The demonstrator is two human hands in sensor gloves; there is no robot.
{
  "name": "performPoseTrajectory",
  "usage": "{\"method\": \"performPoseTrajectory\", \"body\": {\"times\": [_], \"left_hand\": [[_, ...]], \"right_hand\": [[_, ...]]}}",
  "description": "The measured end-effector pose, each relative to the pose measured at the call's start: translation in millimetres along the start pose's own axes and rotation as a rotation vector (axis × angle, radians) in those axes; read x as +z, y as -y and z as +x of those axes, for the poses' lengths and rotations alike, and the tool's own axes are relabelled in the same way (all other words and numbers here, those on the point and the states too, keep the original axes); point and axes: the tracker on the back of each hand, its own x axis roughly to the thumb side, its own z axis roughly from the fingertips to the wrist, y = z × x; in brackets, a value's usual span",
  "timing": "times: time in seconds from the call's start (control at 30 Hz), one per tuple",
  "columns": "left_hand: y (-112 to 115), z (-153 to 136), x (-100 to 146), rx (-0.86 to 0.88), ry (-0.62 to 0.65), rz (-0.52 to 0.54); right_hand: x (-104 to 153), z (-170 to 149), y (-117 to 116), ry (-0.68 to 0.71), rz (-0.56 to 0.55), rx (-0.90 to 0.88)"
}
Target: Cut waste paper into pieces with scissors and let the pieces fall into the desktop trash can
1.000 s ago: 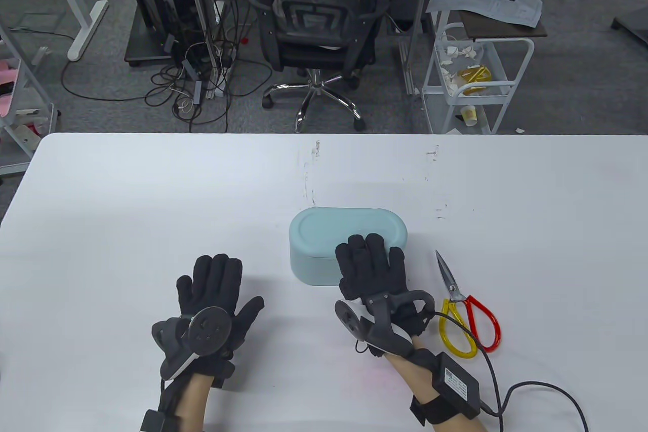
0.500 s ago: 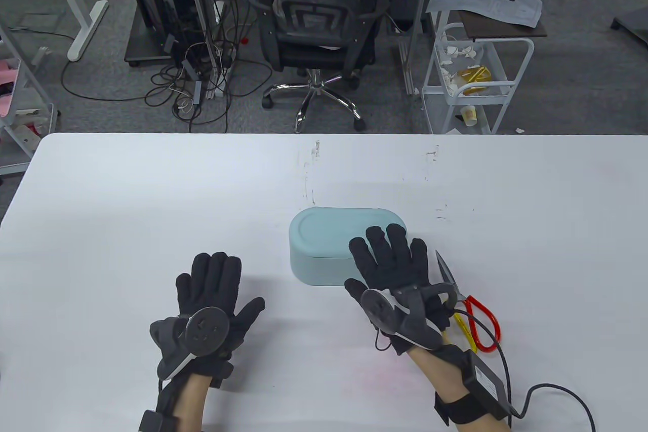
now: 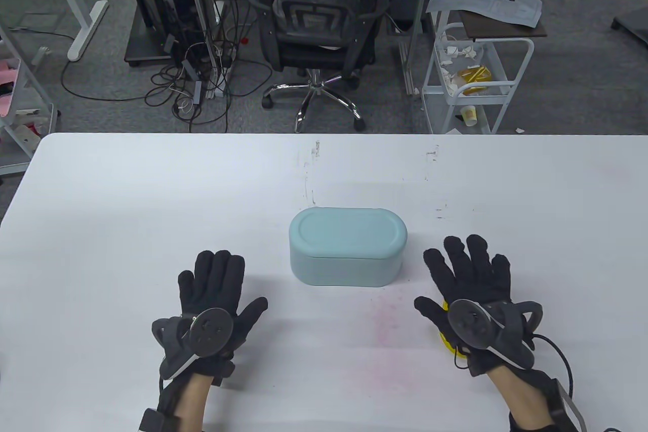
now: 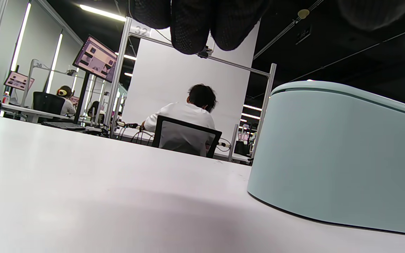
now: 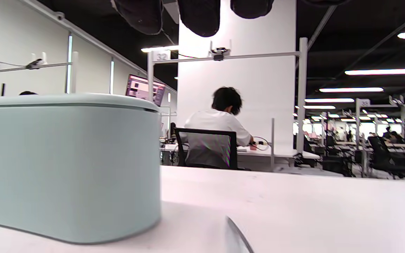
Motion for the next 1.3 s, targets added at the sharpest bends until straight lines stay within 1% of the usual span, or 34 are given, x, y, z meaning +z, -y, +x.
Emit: {"method": "performPoseTrajectory", "body": {"times": [0.23, 0.33, 0.47, 0.53, 0.77, 1.03, 1.3], "left_hand": [[1, 1, 0, 0.004, 0.006, 0.002], [1, 3, 0, -0.003, 0.009, -0.003], [2, 3, 1, -0.001, 0.005, -0.003], [1, 2, 2, 0.001, 0.003, -0.003], [2, 2, 4, 0.009, -0.011, -0.006], [6, 0, 6, 0.005, -0.027, -0.026], [4, -1, 8, 0.011, -0.038, -0.025]], "right_hand": [[16, -48, -13, -0.073, 0.005, -0.018], [20, -59, -20, -0.087, 0.014, 0.001], [28, -73, -31, -0.120, 0.074, -0.010], [31, -77, -32, -0.123, 0.073, 0.005], [40, -69, -30, -0.106, 0.016, 0.007], [45, -67, -32, -0.137, 0.039, -0.005], [45, -65, -32, -0.150, 0.048, 0.007]]}}
